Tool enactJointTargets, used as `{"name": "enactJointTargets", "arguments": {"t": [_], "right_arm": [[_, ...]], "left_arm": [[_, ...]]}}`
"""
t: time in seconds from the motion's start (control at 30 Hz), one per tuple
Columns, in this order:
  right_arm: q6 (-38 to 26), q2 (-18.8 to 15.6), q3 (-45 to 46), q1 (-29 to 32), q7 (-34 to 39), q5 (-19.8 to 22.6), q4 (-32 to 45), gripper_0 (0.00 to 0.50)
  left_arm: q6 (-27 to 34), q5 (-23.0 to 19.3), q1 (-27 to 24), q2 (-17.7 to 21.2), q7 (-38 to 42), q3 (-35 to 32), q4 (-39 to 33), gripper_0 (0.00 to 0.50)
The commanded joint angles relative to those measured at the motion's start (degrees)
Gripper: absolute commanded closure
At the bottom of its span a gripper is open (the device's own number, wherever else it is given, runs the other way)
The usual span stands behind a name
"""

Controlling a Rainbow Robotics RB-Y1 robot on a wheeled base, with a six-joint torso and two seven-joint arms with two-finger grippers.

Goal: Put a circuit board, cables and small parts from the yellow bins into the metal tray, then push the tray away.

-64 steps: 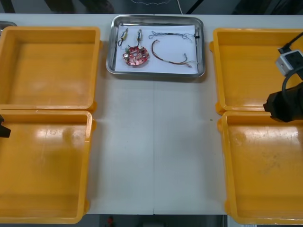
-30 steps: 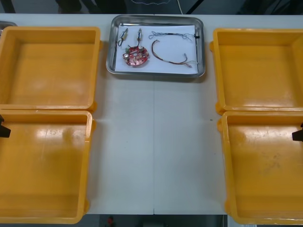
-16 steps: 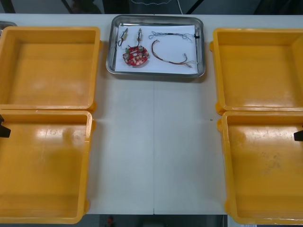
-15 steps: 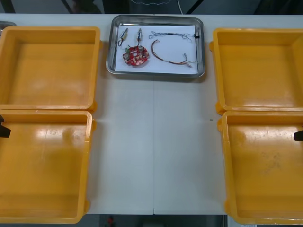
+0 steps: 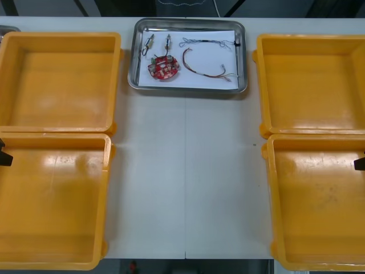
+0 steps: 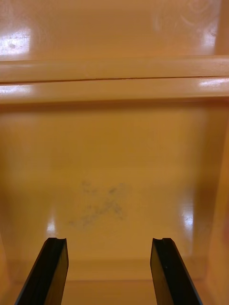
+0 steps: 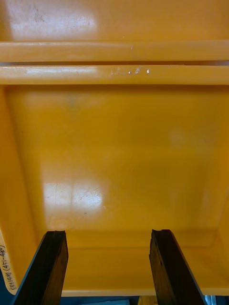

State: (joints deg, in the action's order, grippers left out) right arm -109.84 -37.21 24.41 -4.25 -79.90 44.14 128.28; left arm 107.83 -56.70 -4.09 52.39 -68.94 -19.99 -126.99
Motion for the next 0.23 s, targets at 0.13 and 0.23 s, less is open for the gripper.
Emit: {"name": "enactJointTargets", "arguments": {"t": [0.13, 0.23], "right_arm": [[-0.16, -2.17, 0.82, 1.00, 2.03, 0.42, 0.39, 0.000], [-0.16, -2.17, 0.82, 1.00, 2.03, 0.42, 0.39, 0.000]], "left_arm": [[-0.51, -0.35, 0.67, 1.40, -2.25, -1.63, -1.33, 0.000], [-0.51, -0.35, 0.67, 1.40, -2.25, -1.63, -1.33, 0.000]]}}
